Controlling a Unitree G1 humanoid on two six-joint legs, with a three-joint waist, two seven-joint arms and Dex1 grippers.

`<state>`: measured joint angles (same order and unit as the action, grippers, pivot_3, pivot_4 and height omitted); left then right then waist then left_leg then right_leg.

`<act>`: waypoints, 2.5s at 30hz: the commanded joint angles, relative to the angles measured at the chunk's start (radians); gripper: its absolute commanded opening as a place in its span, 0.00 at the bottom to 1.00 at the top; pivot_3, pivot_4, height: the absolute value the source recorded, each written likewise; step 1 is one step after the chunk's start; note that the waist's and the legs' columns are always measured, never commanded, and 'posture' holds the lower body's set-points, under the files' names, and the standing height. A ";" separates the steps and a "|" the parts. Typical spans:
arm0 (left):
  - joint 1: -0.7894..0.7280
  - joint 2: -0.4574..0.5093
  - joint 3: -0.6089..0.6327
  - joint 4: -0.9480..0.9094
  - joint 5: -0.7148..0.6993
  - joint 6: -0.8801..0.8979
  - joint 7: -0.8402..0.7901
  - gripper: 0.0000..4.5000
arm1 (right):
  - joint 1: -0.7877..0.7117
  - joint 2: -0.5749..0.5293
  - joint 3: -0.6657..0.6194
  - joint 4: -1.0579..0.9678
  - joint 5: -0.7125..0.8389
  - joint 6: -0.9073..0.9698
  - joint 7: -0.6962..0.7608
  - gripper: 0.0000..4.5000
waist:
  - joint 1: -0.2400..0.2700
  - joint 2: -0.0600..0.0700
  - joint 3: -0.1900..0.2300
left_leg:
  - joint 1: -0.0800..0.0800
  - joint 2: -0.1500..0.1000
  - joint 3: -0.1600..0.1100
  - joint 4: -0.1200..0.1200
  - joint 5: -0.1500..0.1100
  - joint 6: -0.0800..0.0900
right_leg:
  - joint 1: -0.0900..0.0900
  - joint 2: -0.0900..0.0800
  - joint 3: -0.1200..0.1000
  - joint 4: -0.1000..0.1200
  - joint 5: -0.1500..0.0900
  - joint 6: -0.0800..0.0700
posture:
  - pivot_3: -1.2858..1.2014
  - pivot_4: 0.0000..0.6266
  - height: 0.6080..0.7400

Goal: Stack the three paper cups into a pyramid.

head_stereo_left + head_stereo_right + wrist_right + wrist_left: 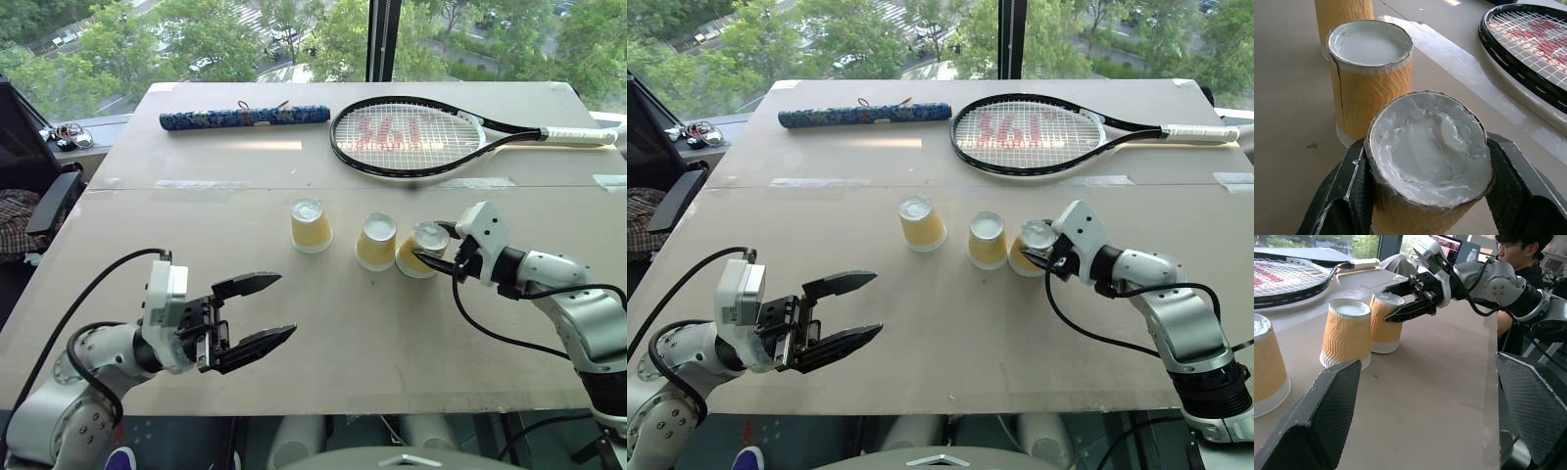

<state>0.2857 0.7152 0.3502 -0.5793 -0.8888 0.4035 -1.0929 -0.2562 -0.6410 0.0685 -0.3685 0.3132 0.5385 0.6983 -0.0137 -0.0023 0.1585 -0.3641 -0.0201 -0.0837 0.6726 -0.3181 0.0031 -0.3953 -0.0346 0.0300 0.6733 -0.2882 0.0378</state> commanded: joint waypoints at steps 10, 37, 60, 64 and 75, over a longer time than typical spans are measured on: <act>-0.018 -0.026 0.020 0.049 0.037 -0.034 0.065 1.00 | 0.023 -0.013 -0.111 -0.008 0.055 -0.126 0.080 1.00 | 0.001 0.000 0.000 | 0.000 0.000 0.000 0.000 0.000 0.000 | 0.000 0.000 0.000 0.000 0.000 0.000 | 0.52 0.24 1.00; -0.772 -0.108 -0.344 0.801 0.457 -0.090 0.057 1.00 | 0.520 -0.070 -0.508 -0.536 0.470 -0.097 0.097 1.00 | 0.001 -0.003 0.000 | -0.001 -0.001 -0.002 0.004 0.000 0.000 | 0.000 0.001 -0.003 0.004 0.000 0.000 | 0.52 0.24 1.00; -1.042 -0.214 -0.333 0.787 0.436 0.008 0.017 0.47 | 0.718 -0.018 -0.579 -0.553 0.417 -0.193 0.053 1.00 | 0.007 -0.006 0.001 | -0.005 -0.002 -0.006 0.012 0.000 0.000 | 0.001 0.001 -0.006 0.005 0.000 0.001 | 0.52 0.24 1.00; -1.199 -0.225 -0.389 0.742 0.406 0.181 -0.001 0.47 | 0.781 0.019 -0.619 -0.529 0.394 -0.229 0.061 1.00 | 0.013 -0.007 0.001 | -0.007 -0.003 -0.009 0.014 0.000 0.000 | 0.001 0.002 -0.010 0.006 0.000 0.001 | 0.52 0.24 1.00; -1.265 -0.377 -0.536 0.769 0.463 0.207 0.013 0.47 | 0.775 -0.036 -0.733 -0.313 0.401 -0.287 0.188 1.00 | 0.001 -0.007 0.002 | -0.001 -0.004 -0.005 0.012 0.000 0.001 | 0.003 0.002 -0.006 0.007 -0.001 0.002 | 0.52 0.24 1.00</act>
<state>-0.9681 0.3473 -0.1813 0.2117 -0.4237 0.6265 -1.0823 0.5263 -0.6640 -0.6227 -0.6966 0.6971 0.2705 0.8638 -0.0122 -0.0093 0.1600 -0.3649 -0.0250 -0.0888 0.6850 -0.3184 0.0038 -0.3908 -0.0322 0.0241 0.6798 -0.2888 0.0394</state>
